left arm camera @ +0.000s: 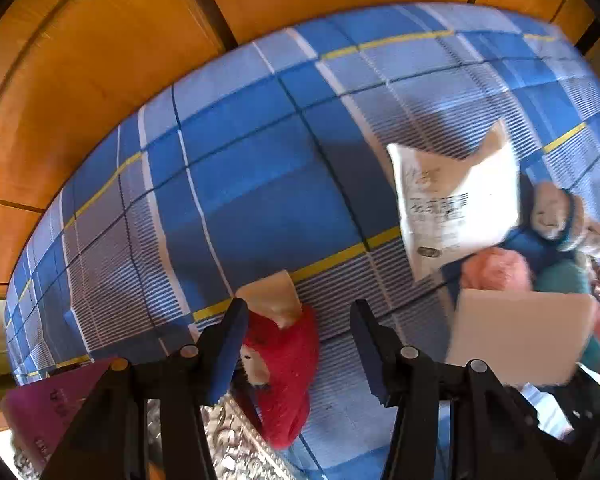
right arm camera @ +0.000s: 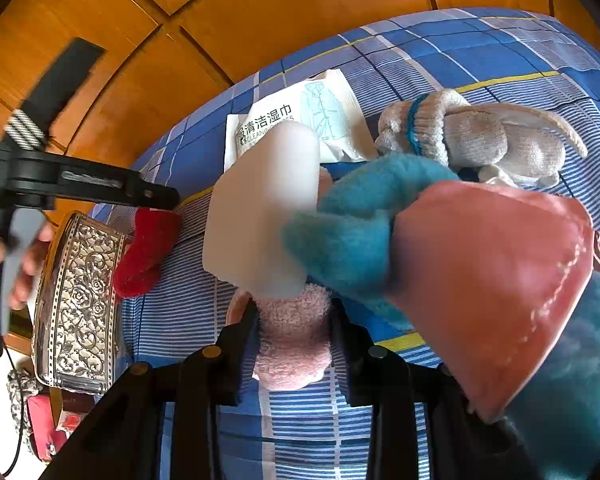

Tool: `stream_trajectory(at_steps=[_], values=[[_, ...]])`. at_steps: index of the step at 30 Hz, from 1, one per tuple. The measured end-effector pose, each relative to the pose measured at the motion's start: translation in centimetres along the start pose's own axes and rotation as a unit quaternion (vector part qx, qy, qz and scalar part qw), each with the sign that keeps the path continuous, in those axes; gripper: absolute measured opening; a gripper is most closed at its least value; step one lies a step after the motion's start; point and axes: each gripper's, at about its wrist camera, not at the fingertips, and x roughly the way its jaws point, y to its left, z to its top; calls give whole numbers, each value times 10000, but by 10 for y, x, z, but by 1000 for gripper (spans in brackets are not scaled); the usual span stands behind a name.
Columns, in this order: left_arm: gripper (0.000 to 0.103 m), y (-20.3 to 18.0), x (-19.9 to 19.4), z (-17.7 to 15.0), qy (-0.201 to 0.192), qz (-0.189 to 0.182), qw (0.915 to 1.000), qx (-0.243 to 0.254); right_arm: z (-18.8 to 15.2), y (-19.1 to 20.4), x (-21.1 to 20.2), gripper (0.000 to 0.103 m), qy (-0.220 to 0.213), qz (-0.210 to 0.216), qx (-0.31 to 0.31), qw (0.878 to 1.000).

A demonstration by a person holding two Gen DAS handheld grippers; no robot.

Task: Organize soft objects
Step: 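Grasp the red sock with the left tool while the right tool holds the pink sock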

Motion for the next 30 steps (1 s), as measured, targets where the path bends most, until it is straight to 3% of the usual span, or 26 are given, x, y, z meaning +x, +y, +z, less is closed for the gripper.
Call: stream_trajectory(at_steps=[3, 4, 6, 7, 9, 13, 15, 17, 21, 27, 30], values=[[49, -6, 16, 1, 166, 55, 9998, 41, -1, -2, -1, 32, -2, 50, 7, 10000], [36, -9, 19, -1, 174, 85, 9998, 102, -1, -2, -2, 32, 0, 67, 12, 10000], [24, -14, 18, -7, 59, 95, 9996, 251, -1, -5, -2, 32, 13, 114, 37, 9999], [18, -16, 15, -10, 1, -61, 9996, 264, -2, -7, -3, 32, 15, 141, 46, 9999], [11, -16, 6, -19, -78, -791, 9967, 170, -3, -9, -6, 32, 27, 190, 52, 9998], [11, -34, -5, -47, -196, -1565, 9864, 471, -7, -13, -15, 32, 37, 179, -97, 9998], [14, -38, -15, -56, -313, -1740, 9826, 573, -9, -16, -20, 32, 15, 172, -150, 9997], [18, -39, -22, -59, -341, -1729, 9823, 636, -11, -18, -25, 32, 1, 118, -219, 9997], [49, -39, -32, -56, -462, -1195, 9889, 749, -14, -17, -32, 33, -5, 60, -326, 9995], [51, -47, -12, -51, -278, -1084, 9904, 816, -19, -14, -54, 35, -64, -6, -696, 9976], [48, -51, 5, -57, -165, -987, 9919, 777, -26, -16, -71, 36, -74, -89, -1048, 9944]])
